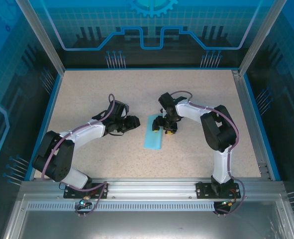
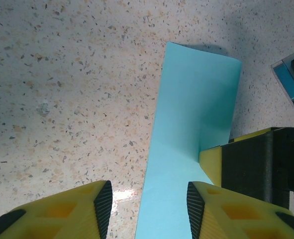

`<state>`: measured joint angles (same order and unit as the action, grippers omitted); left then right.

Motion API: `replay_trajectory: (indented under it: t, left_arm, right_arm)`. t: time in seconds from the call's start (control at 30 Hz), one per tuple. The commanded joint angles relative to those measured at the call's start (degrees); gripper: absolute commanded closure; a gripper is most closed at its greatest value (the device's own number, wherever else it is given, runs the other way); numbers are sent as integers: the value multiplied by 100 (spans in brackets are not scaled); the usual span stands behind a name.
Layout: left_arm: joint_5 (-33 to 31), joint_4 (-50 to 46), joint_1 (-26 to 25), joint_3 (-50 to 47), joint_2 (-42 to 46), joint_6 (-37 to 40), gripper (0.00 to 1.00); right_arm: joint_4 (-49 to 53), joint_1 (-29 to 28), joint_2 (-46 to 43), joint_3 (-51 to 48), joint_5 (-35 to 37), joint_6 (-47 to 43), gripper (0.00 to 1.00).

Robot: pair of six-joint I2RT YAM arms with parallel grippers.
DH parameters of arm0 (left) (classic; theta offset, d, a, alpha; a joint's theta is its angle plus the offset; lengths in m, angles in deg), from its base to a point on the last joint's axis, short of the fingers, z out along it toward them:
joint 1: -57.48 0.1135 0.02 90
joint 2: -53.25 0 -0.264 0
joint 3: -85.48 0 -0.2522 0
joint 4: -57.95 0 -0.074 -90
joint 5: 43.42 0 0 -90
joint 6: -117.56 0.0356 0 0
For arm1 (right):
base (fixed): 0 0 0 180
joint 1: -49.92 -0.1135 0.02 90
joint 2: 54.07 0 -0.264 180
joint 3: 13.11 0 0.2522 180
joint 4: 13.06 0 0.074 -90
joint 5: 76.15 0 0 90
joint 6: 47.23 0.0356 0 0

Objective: Fold a paper plane with a square sheet of paper (pick it up from the middle)
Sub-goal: Fold the square sheet of paper in half at the center of the table.

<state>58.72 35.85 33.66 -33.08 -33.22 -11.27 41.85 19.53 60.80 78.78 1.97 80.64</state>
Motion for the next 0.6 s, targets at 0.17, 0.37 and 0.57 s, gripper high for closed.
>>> replay_trajectory:
  t: [0.17, 0.37, 0.57]
  left_arm:
    - [-76, -93, -8, -99, 119, 147, 53]
    - [39, -38, -9, -101, 90, 165, 53]
    - [529, 136, -11, -22, -64, 170, 61]
  right_arm:
    - [487, -14, 508, -78, 586, 10, 33]
    - [500, -15, 519, -90, 642, 1, 33]
    - [526, -14, 545, -89, 695, -14, 34]
